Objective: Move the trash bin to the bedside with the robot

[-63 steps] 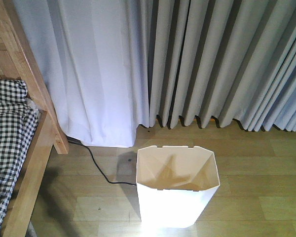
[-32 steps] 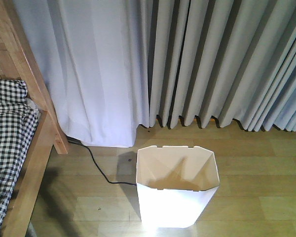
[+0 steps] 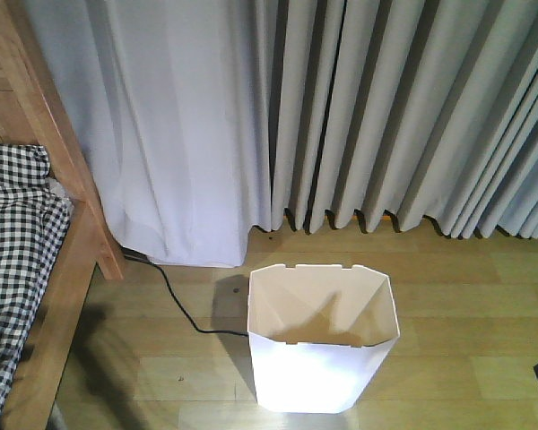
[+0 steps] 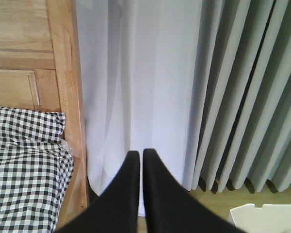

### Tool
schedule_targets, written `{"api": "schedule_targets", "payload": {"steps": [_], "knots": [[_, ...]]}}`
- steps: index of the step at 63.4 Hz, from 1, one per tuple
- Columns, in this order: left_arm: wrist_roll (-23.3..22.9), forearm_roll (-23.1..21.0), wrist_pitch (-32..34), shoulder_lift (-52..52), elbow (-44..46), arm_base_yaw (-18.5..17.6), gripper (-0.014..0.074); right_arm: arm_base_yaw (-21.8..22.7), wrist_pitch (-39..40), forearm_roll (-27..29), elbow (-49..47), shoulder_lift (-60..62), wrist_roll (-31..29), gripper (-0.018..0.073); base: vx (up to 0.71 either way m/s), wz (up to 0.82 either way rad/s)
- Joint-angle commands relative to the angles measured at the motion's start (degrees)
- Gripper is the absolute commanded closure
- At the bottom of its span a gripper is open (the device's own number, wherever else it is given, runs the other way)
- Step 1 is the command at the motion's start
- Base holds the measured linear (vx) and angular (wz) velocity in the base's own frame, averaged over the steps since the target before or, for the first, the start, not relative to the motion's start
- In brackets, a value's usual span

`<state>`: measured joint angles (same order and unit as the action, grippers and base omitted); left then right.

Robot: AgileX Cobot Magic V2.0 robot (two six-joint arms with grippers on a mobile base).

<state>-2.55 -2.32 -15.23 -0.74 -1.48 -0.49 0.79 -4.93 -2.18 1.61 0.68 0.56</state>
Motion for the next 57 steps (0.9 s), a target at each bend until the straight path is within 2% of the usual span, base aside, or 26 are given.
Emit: {"api": "schedule_targets", "payload": {"steps": [1,10,57], "knots": [[-0.3,-0.3,4.0,-0.8,-1.1,-0.4,0.0602,0.3,4.1,-1.0,0.4,0.7,0.0,0.0568,0.00,0.00],[-0.3,-0.3,4.0,-0.8,-1.1,-0.4,0.0602,0.3,4.0,-1.0,0.4,0.7,1.7,0.0568,0.00,0.00],[-0.3,-0.3,4.0,-0.8,-1.1,-0.4,0.0602,0.3,3.6,-1.0,0.4,0.7,1.6,0.0568,0.00,0.00]]}}
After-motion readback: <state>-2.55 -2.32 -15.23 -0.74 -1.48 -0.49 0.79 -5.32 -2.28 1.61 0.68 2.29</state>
